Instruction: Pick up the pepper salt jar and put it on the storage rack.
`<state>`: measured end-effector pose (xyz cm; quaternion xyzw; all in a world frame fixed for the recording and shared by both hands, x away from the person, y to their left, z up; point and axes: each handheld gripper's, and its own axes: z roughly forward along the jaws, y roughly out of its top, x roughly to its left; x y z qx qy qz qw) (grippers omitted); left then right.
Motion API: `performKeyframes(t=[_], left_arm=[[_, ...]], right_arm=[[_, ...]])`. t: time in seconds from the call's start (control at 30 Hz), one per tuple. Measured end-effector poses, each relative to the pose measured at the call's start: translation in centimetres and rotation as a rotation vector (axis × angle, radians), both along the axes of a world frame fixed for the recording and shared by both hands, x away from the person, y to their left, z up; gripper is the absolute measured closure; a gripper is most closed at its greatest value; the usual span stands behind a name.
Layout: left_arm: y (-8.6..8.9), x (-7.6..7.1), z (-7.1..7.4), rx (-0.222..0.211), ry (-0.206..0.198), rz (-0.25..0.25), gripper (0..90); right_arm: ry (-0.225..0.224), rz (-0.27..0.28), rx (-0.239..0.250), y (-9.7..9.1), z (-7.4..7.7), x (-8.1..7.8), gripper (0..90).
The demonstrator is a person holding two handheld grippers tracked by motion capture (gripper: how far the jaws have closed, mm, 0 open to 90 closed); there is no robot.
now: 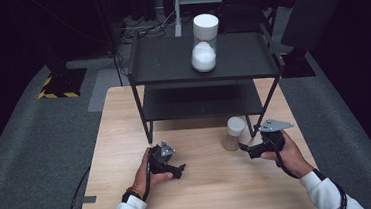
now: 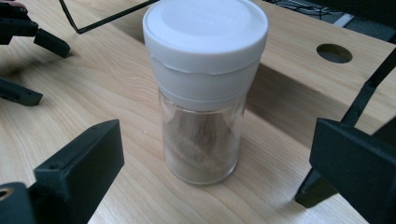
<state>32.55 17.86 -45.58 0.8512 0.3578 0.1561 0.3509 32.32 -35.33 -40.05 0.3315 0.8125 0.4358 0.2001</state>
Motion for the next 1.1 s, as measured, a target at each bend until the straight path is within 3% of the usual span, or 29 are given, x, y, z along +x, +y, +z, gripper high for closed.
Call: performKeyframes(t=[0.8, 1.1], left_arm=[[0.0, 0.0, 0.0, 0.0, -0.001, 0.001, 2.4], [0.0, 0.0, 0.0, 0.0, -0.001, 0.001, 2.3]], right_arm=[[0.025, 0.021, 0.014, 1.8, -0.9, 2.5, 6.3], [0.033, 0.017, 0.057, 1.9, -1.7, 3.3, 13.6]])
